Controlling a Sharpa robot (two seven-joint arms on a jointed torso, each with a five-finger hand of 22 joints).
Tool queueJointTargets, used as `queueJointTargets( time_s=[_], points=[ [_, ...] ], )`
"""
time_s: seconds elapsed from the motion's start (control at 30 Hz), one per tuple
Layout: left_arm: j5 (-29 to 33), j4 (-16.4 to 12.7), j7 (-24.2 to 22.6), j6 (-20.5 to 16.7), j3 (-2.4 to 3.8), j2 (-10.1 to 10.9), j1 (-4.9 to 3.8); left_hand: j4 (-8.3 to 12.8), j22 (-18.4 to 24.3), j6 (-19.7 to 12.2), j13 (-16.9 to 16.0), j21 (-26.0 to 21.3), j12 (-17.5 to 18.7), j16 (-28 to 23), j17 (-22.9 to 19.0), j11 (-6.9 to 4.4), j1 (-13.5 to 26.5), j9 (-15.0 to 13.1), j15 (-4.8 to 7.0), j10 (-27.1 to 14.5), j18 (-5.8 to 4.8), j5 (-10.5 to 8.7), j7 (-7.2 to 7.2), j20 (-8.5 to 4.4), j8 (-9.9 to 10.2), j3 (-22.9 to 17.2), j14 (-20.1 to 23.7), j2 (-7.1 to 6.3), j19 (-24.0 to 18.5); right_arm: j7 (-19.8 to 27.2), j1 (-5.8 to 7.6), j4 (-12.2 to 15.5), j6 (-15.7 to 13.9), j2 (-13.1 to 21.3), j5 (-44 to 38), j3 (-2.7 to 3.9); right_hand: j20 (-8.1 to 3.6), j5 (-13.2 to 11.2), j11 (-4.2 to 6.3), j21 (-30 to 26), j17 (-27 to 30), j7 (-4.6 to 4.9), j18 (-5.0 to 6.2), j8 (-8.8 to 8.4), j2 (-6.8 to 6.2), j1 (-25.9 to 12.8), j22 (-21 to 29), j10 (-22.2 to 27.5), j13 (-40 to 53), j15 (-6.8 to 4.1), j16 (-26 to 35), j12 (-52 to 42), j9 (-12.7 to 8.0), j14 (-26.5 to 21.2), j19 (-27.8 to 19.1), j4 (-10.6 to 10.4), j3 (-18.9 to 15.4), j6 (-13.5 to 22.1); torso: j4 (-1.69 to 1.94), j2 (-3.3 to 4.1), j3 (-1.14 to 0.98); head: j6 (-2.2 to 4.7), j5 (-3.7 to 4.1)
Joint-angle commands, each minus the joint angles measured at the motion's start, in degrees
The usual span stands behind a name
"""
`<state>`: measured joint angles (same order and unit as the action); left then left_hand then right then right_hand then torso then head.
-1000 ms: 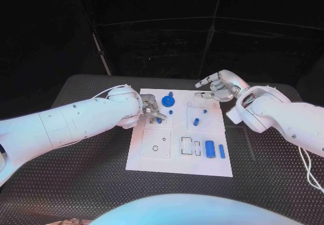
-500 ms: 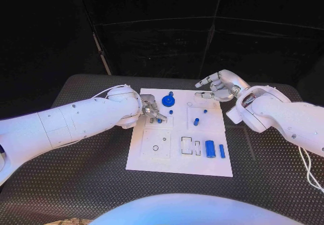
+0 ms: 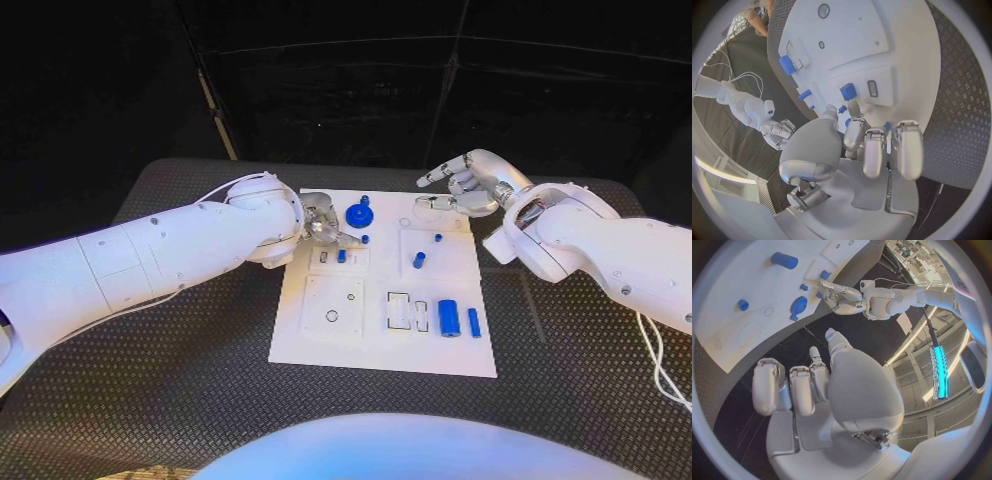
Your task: Assemble the parts on the task board
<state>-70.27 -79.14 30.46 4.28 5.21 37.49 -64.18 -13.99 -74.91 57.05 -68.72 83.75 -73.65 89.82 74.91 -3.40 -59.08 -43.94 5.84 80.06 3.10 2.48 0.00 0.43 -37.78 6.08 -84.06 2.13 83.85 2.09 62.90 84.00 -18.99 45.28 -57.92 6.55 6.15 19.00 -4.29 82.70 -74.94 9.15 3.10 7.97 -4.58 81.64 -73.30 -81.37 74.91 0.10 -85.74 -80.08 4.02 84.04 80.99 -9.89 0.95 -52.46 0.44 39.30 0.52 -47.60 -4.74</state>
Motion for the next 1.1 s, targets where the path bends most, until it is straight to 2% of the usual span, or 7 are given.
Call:
queueJointTargets(
  time_s=[0.03,0.23,0.3,0.43,0.53,0.77,1.1],
  points=[
    [1.15,-0.57,0.04,0.38,0.98,0.35,-0.02,-0.12,-6.07,0.11,0.5,-0.51,0.62,0.18,15.09,-0.02,0.57,-0.07,0.41,-0.15,-0.78,0.2,0.2,-0.23,0.35,0.47,-5.94,-0.14,0.65,0.41,0.09,-0.08,0.31,-0.14,-0.11,0.05,-0.18,-0.2,0.18,-0.32,-3.04,-0.02,0.47,0.28,0.07,-0.37,0.05,0.05,2.58,-0.32,0.22,0.18,-0.07,3.46,-0.32,0.25,0.0,-0.36,0.04,-0.08,-0.05,0.01,-0.03],
    [1.69,-1.12,0.19,2.8,3.73,1.57,-0.15,-0.39,-3.36,-2.0,3.3,-2.75,3.15,0.18,15.09,0.69,-0.88,0.49,-0.09,-2.23,-0.13,0.24,1.09,0.09,1.88,1.76,-5.94,0.5,-1.11,0.43,0.09,-0.32,0.36,-0.22,-0.11,0.05,-0.18,-0.2,0.18,-0.32,-3.04,-0.02,0.47,0.28,0.07,-0.37,0.05,0.05,2.58,-0.32,0.22,0.18,-0.07,3.46,-0.32,0.25,0.0,-0.36,0.0,-0.03,-0.07,0.36,0.04],
    [1.76,-0.69,0.24,4.5,4.51,1.93,-0.55,0.4,-1.47,-4.04,5.21,-4.34,4.84,0.18,15.09,1.35,-2.79,1.54,-0.74,-3.69,0.32,0.19,2.1,0.47,3.87,1.63,-5.94,1.14,-2.35,0.41,0.09,-0.4,0.38,-0.22,-0.11,0.05,-0.18,-0.2,0.18,-0.32,-3.04,-0.02,0.47,0.28,0.07,-0.37,0.05,0.05,2.58,-0.32,0.22,0.18,-0.07,3.46,-0.32,0.25,0.0,-0.36,0.05,-0.06,-0.08,0.4,0.09],
    [1.82,2.11,0.16,7.25,5.32,1.72,-2.35,1.63,0.59,-7.01,7.34,-6.25,6.72,0.18,15.09,3.16,-5.47,4.65,-2.04,-5.52,0.75,0.28,3.97,1.59,8.44,1.4,-5.94,2.22,-3.71,0.37,0.09,-0.55,0.43,-0.25,-0.11,0.05,-0.18,-0.27,0.18,-0.35,-3.04,-0.02,0.47,0.28,0.1,-0.38,0.1,0.02,2.63,-0.33,0.23,0.14,-0.07,3.46,-0.34,0.29,0.0,-0.35,0.09,-0.03,-0.09,0.81,0.1],
    [1.78,5.95,-0.11,8.25,5.62,0.59,-3.89,1.8,0.98,-6.6,7.54,-6.71,6.85,0.18,15.09,3.68,-5.96,6.5,-2.54,-5.85,0.87,0.26,4.55,2.26,10.28,1.86,-5.94,2.44,-3.9,0.36,0.09,-0.69,0.48,-0.34,-0.11,0.05,-0.18,-0.27,0.18,-0.35,-3.04,-0.02,0.47,0.28,0.1,-0.38,0.1,0.02,2.63,-0.33,0.23,0.14,-0.07,3.46,-0.34,0.29,0.0,-0.35,-0.04,0.01,-0.06,1.21,-0.01],
    [0.7,12.91,-0.77,8.44,5.6,-2.72,-5.81,0.76,0.67,-5.31,7.19,-6.62,6.36,0.18,15.09,3.87,-4.41,8.48,-2.78,-5.7,0.88,0.23,4.69,2.75,11.86,4.82,-5.94,0.65,-3.59,0.37,0.09,-0.85,0.56,-0.48,-0.11,0.04,-0.18,-0.29,0.18,-0.35,-3.04,-0.02,0.47,0.29,0.12,-0.4,0.09,0.02,2.62,-0.33,0.23,0.14,-0.08,3.46,-0.34,0.29,0.0,-0.34,-0.08,0.16,0.01,1.94,0.08],
    [-1.93,19.97,-0.81,11.65,2.93,-6.66,-7.46,0.54,-0.31,-4.22,6.64,-5.85,5.74,0.18,15.09,3.73,-4.71,9.15,-2.7,-5.19,0.67,0.27,4.5,2.78,12.11,5.34,-5.94,1.07,-2.88,0.34,0.09,-1.08,0.65,-0.77,-0.11,0.04,-0.19,-0.26,0.17,-0.36,-3.04,-0.01,0.47,0.3,0.22,-0.54,0.09,0.02,2.61,-0.33,0.24,0.15,-0.08,3.46,-0.33,0.26,-0.01,-0.33,-0.09,0.17,0.0,1.78,-0.4]
  ],
)
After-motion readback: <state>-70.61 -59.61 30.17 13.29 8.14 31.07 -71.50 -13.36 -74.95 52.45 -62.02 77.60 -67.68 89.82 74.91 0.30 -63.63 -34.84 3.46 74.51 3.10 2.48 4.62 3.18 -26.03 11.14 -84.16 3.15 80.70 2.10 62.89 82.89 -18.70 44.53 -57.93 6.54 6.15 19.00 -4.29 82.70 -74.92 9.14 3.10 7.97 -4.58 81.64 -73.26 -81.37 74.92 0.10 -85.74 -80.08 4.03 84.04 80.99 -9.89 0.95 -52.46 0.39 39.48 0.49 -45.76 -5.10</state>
